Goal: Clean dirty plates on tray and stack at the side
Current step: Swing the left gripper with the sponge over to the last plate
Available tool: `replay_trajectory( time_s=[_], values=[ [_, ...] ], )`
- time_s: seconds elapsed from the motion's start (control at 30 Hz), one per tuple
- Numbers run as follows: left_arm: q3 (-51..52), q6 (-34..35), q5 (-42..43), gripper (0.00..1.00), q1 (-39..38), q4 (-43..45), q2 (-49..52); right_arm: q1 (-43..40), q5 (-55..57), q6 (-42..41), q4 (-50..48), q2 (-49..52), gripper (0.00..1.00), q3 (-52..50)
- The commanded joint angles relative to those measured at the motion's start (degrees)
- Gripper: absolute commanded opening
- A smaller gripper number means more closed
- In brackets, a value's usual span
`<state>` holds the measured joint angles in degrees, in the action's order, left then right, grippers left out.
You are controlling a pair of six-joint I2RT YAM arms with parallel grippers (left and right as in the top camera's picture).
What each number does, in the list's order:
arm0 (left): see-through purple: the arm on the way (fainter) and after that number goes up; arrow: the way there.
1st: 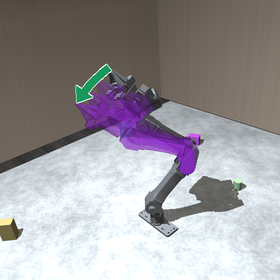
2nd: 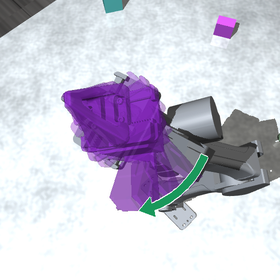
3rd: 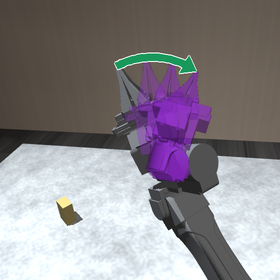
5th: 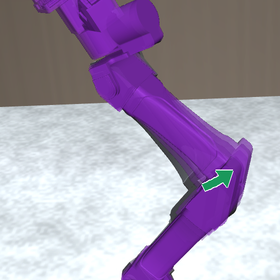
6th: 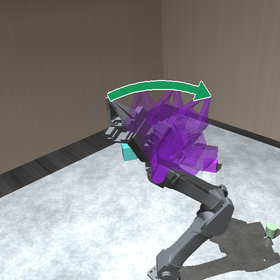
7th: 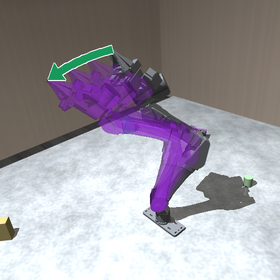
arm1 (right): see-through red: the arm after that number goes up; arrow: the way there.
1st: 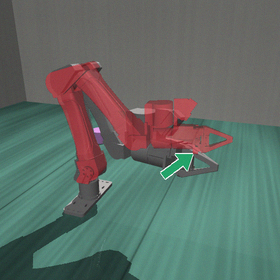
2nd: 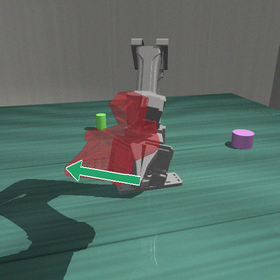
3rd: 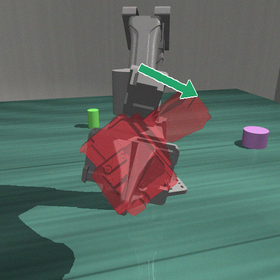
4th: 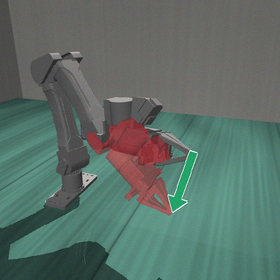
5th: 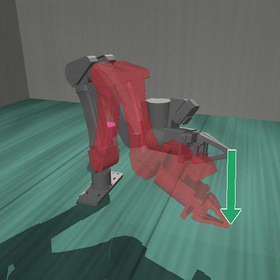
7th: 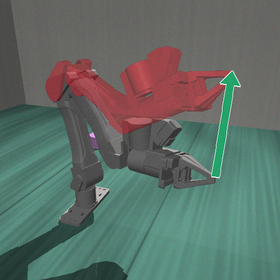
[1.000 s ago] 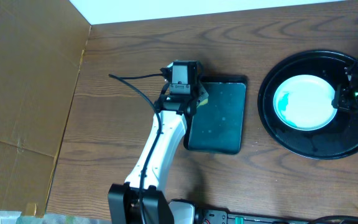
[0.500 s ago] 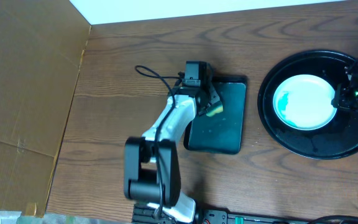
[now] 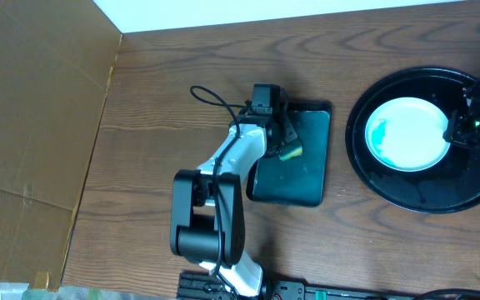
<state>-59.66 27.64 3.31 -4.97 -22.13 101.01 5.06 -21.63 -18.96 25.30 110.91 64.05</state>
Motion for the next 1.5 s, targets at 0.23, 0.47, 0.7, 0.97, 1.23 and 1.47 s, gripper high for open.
replay_trajectory(
  time_s=[0.23,0.47,0.7,0.97,1.23,1.47],
  values=[
    [0.2,-2.5,0.4,0.07,-1.6,-0.3,-18.0,0.3,3.1,8.8,-1.1,3.6,0.01,-0.6],
    [0.2,-2.2,3.2,0.07,-8.0,-0.4,-18.2,0.7,1.8,10.3,-1.1,3.6,0.01,-0.6],
    [0.2,-1.4,3.8,0.07,-18.3,3.8,-16.2,0.7,1.8,10.3,-1.5,3.6,0.01,-0.6],
    [0.2,3.8,3.8,0.07,-26.6,18.2,-7.9,1.9,1.6,10.3,-1.5,3.6,0.01,-0.6],
    [0.2,6.8,3.8,0.07,-32.5,30.6,1.1,3.6,1.7,10.3,-1.8,3.6,0.01,-0.6],
    [0.2,7.0,1.6,0.07,-36.0,35.7,6.4,3.8,1.9,10.3,-2.1,3.6,0.01,-0.6]
  ],
)
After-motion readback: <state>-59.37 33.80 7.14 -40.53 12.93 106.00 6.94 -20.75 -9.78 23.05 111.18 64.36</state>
